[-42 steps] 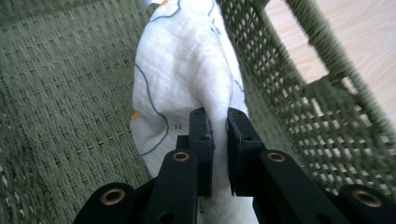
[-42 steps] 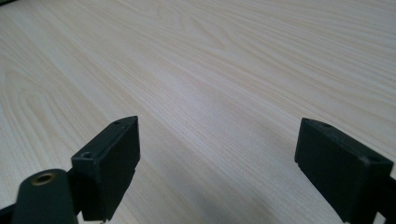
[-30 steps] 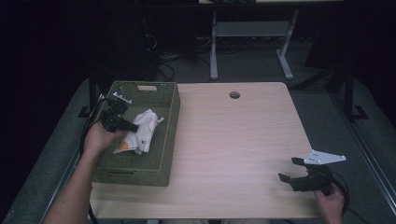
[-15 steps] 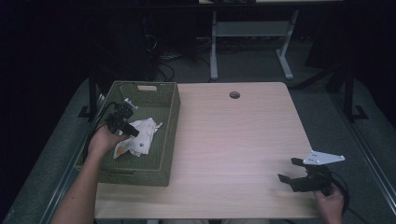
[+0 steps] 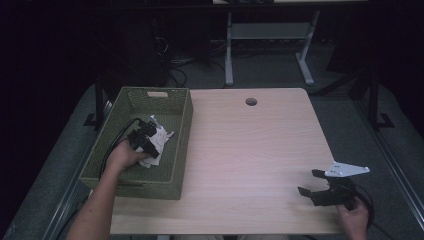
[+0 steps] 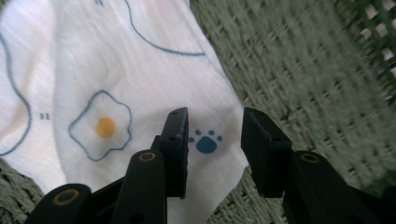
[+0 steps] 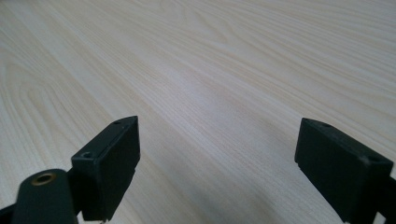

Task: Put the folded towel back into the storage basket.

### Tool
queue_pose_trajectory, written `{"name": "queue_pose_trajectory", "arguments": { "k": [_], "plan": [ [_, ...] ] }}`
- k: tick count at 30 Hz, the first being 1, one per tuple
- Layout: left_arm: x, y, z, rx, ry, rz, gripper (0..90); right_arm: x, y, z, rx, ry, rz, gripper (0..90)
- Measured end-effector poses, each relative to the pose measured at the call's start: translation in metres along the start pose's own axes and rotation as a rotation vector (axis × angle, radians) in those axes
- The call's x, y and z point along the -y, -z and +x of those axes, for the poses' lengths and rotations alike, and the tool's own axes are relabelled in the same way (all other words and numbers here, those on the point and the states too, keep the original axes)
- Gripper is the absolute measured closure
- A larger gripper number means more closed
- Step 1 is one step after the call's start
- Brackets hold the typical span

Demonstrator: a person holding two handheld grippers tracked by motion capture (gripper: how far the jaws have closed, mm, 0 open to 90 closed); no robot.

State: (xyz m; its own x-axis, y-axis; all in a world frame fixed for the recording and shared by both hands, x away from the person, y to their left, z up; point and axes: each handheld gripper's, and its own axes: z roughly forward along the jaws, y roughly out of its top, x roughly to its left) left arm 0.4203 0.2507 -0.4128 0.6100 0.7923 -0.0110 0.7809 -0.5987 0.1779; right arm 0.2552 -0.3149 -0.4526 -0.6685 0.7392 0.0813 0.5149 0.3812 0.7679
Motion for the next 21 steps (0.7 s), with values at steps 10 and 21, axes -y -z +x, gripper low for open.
{"name": "queue_pose_trajectory", "arguments": {
  "k": [10,21],
  "plan": [
    [0.0,-0.012,0.002,-0.029,-0.002,0.056,57.6,0.0,0.0,0.0,0.001,-0.001,-0.001,13.5],
    [0.0,0.002,0.003,-0.031,0.037,-0.037,87.3,0.0,0.0,0.001,0.001,0.0,-0.001,13.6]
  ]
}}
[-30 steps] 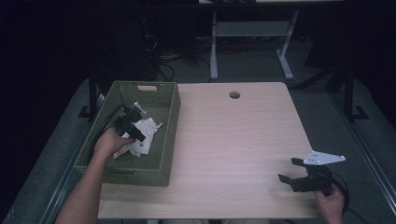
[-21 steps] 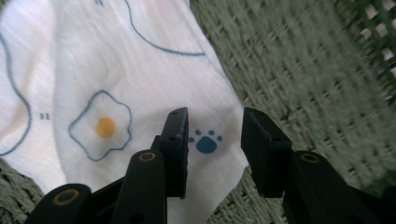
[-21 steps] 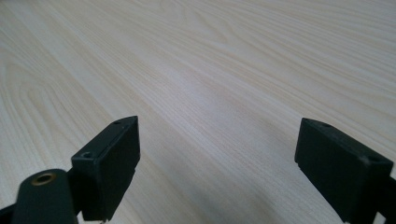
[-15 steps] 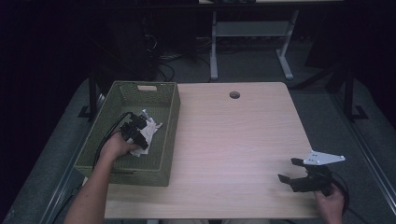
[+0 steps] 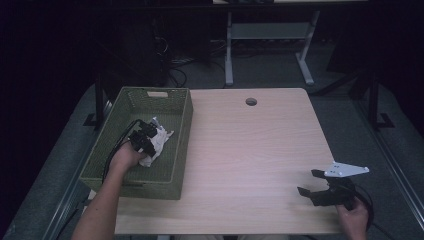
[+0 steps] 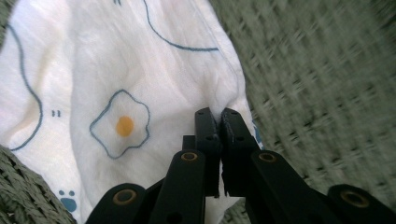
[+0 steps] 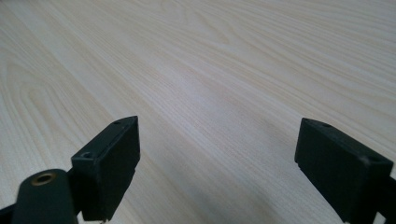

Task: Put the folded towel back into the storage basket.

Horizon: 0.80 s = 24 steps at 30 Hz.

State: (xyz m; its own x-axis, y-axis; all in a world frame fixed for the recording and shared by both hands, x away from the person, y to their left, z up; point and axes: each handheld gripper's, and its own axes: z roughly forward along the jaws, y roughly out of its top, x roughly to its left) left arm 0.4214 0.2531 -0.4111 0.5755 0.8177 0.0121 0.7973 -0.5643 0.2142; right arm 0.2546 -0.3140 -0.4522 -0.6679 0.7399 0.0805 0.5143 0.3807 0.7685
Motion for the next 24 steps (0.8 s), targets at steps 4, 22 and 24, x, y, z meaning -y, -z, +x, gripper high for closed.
{"name": "queue_pose_trajectory", "arguments": {
  "k": [4,22,24],
  "plan": [
    [0.001,0.021,0.005,0.104,0.064,-0.113,87.0,0.0,0.001,0.0,-0.001,0.001,-0.003,13.5],
    [0.015,-0.005,0.005,0.062,0.017,0.067,77.5,0.0,-0.001,0.001,-0.003,0.008,0.003,13.5],
    [0.016,-0.007,0.006,0.059,0.013,0.074,75.5,0.0,-0.001,0.002,-0.002,0.008,0.002,13.5]
  ]
}}
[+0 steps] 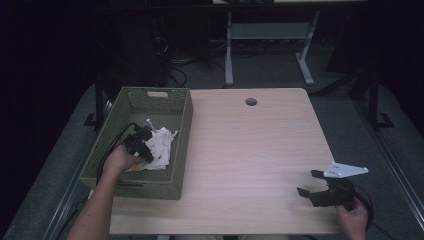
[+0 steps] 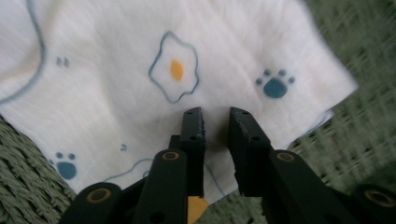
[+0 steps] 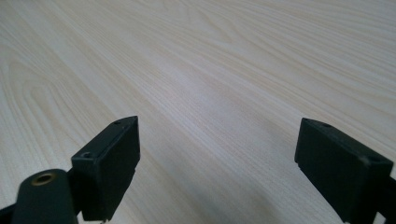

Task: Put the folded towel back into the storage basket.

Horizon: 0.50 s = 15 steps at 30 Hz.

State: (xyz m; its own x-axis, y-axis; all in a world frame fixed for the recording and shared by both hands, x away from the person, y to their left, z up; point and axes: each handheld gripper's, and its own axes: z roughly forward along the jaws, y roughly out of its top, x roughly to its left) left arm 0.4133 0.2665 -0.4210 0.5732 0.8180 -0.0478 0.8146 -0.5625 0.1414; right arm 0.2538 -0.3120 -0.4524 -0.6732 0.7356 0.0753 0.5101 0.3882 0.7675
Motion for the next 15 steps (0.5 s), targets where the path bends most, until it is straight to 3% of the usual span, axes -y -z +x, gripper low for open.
{"name": "queue_pose_trajectory", "arguments": {
  "k": [2,6,8,15],
  "plan": [
    [0.001,0.004,0.003,0.004,0.021,-0.029,75.7,0.0,0.0,0.0,0.0,0.001,0.0,13.5],
    [0.003,0.015,0.007,-0.028,0.029,-0.063,77.2,0.0,-0.001,0.0,-0.002,-0.003,0.002,13.5],
    [0.004,0.019,0.008,-0.01,0.043,-0.094,77.6,0.0,-0.002,0.0,-0.002,-0.001,0.004,13.5],
    [0.007,0.032,0.0,0.013,0.01,-0.181,76.2,-0.001,-0.002,-0.001,-0.002,-0.001,0.002,13.5]
  ]
}}
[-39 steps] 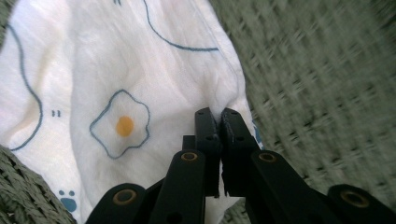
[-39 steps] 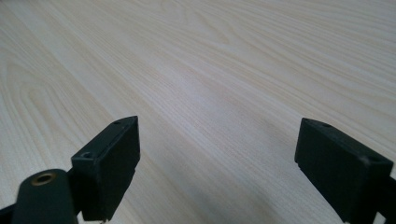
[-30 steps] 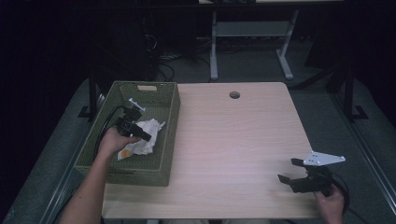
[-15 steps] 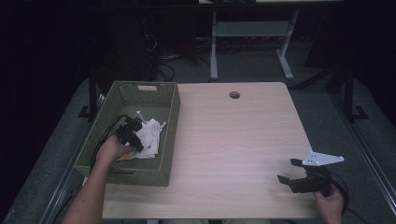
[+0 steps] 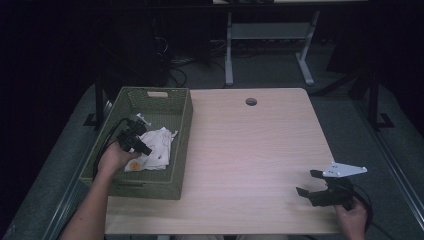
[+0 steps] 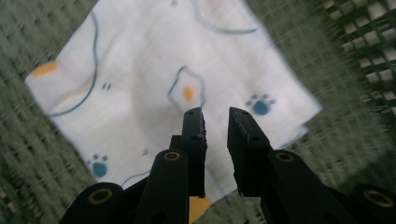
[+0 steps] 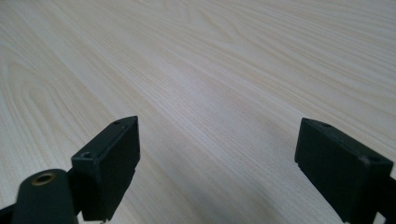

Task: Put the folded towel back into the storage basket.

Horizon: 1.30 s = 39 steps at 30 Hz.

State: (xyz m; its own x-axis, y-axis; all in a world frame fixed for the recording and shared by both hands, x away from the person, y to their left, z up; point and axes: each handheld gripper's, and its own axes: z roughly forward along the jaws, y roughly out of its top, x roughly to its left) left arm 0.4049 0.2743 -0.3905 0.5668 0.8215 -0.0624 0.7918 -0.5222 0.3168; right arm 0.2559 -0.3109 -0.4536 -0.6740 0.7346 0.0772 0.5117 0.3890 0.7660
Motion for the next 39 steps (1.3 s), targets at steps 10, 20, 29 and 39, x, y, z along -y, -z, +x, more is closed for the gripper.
{"name": "queue_pose_trajectory", "arguments": {
  "k": [10,20,29,39],
  "plan": [
    [0.0,0.007,-0.006,0.023,-0.004,-0.036,67.5,0.0,-0.001,0.0,-0.004,-0.005,0.004,13.5],
    [0.004,0.013,-0.009,0.031,0.019,-0.077,61.1,0.0,-0.001,0.001,-0.005,-0.004,0.003,13.5],
    [0.015,0.021,-0.015,0.087,0.055,-0.157,55.7,0.0,-0.001,0.003,-0.011,0.003,0.001,13.5],
    [0.027,0.034,-0.019,0.169,0.09,-0.268,52.9,-0.002,0.0,0.007,-0.01,0.004,-0.002,13.6]
  ]
}}
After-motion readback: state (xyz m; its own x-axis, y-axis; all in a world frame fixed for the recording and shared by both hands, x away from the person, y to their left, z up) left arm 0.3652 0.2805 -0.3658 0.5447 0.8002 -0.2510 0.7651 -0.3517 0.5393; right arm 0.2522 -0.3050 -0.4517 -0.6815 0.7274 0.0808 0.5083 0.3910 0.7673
